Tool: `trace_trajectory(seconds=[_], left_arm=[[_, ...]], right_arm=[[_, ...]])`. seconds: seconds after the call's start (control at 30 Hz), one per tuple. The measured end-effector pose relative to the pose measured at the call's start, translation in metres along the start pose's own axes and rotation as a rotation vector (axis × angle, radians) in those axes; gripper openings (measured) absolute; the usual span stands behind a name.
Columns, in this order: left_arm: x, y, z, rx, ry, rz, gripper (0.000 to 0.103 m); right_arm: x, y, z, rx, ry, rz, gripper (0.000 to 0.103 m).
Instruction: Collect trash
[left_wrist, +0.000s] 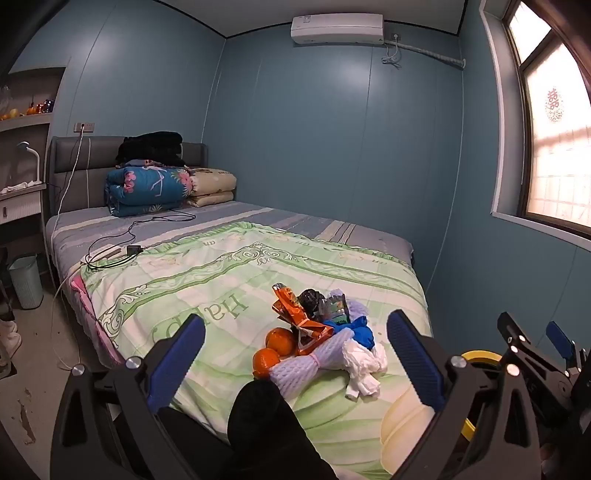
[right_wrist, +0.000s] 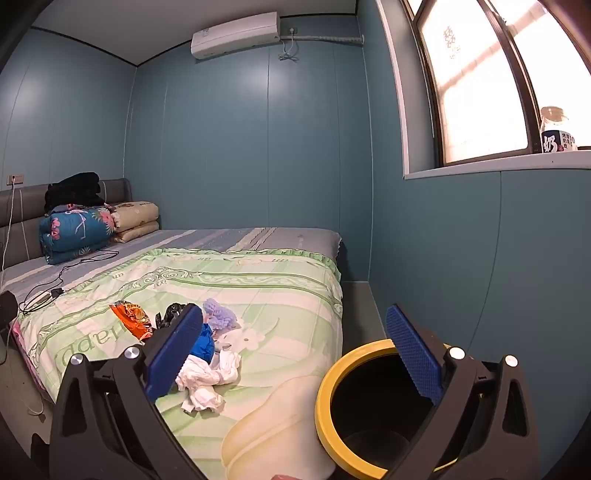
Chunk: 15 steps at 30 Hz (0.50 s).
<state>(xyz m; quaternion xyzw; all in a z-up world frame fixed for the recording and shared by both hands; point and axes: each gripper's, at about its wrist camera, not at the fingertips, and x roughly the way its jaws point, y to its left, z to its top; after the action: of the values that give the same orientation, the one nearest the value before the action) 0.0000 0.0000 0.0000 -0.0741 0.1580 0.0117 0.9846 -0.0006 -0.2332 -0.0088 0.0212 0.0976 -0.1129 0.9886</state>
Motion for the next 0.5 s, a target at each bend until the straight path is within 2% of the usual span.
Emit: trace_trajectory(seconds=[0.5], left_arm=[[-0.0033, -0.0028, 0.0032, -0.001, -0.009, -0.003, 0.095]], right_arm=[[0.0010, 0.0065, -0.0025, -0.005, 0.015, -0.002, 0.095]])
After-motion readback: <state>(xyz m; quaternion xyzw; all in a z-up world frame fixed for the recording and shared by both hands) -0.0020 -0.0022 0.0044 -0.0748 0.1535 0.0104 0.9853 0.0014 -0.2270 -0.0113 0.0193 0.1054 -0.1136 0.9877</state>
